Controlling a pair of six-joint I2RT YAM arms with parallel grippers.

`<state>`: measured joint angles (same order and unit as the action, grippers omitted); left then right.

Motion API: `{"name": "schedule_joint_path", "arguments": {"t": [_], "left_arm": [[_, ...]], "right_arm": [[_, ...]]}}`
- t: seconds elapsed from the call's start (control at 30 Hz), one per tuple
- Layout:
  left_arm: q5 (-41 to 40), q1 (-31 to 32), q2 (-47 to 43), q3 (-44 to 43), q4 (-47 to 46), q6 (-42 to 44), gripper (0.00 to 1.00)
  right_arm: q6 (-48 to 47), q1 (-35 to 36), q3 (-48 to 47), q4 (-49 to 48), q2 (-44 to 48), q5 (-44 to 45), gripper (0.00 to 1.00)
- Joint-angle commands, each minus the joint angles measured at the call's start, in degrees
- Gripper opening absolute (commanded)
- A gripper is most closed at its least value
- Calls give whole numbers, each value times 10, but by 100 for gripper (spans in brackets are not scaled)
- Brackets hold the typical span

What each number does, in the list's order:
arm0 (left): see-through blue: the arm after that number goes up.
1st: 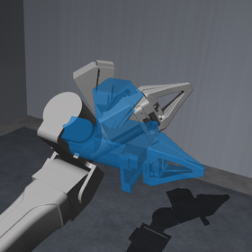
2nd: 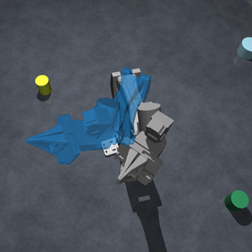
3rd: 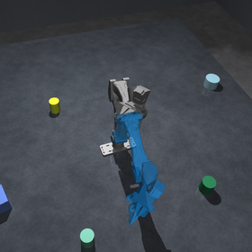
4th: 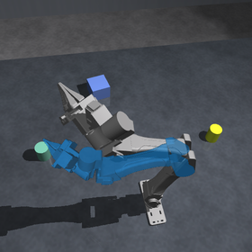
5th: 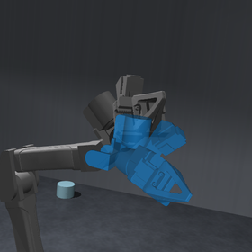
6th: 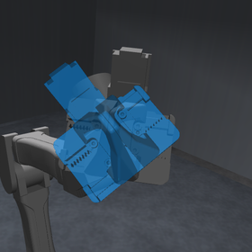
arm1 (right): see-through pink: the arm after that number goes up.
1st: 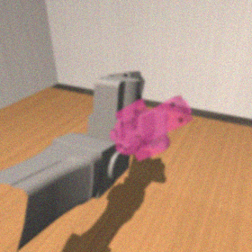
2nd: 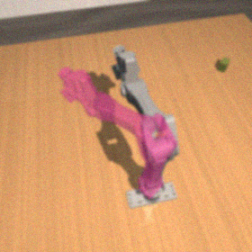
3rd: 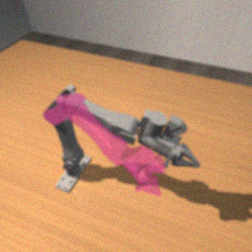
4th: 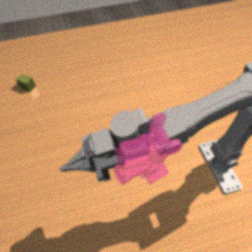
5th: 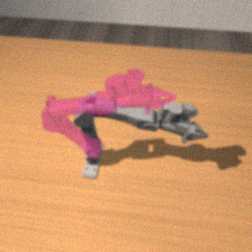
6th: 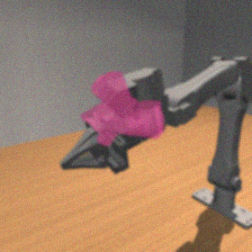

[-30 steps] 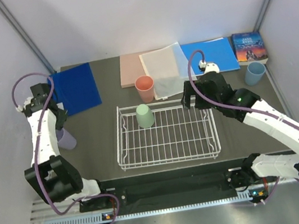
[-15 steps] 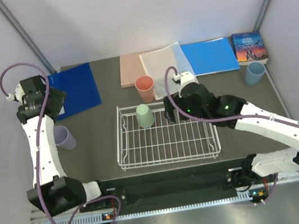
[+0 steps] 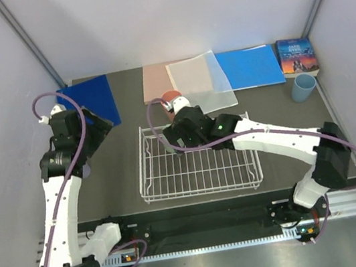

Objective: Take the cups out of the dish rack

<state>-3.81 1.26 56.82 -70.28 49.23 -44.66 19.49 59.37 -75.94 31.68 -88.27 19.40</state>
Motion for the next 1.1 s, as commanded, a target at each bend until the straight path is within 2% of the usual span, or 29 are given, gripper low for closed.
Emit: {"name": "schedule_joint_path", "arguments": {"t": [0.0,0.1,0.2,0.27,0.43,0.57,0.6,0.7,0.83,1.07], "left_arm": [[7,38,-52,32,-30,6,82],[13,60,-89,50,-46,9,82],[61,73,-103,68,-73,16,83],[92,82,-96,81,-92,16,83],[107,115,-46,100,-120,34,84],[44,214,20,78,-139,45,87],[-23,272,36,68,-139,48,88],[-91,353,118,25,-130,52,90],[-95,370,206,13,-158,59,91],[-133,372,261,-7,-182,102,91]], "right_arm": [[-29,6,-79,-38,-42,23,100],[-18,7,-134,-17,-68,52,100],[14,7,-131,2,-66,100,100],[40,7,-106,-13,-31,134,100],[72,-4,-32,-23,81,214,100],[68,-17,-19,-19,143,244,100],[68,-25,-23,-12,160,245,100],[67,-40,-26,2,189,250,100],[66,-50,-17,15,219,257,100],[77,-65,35,22,257,255,100]]}}
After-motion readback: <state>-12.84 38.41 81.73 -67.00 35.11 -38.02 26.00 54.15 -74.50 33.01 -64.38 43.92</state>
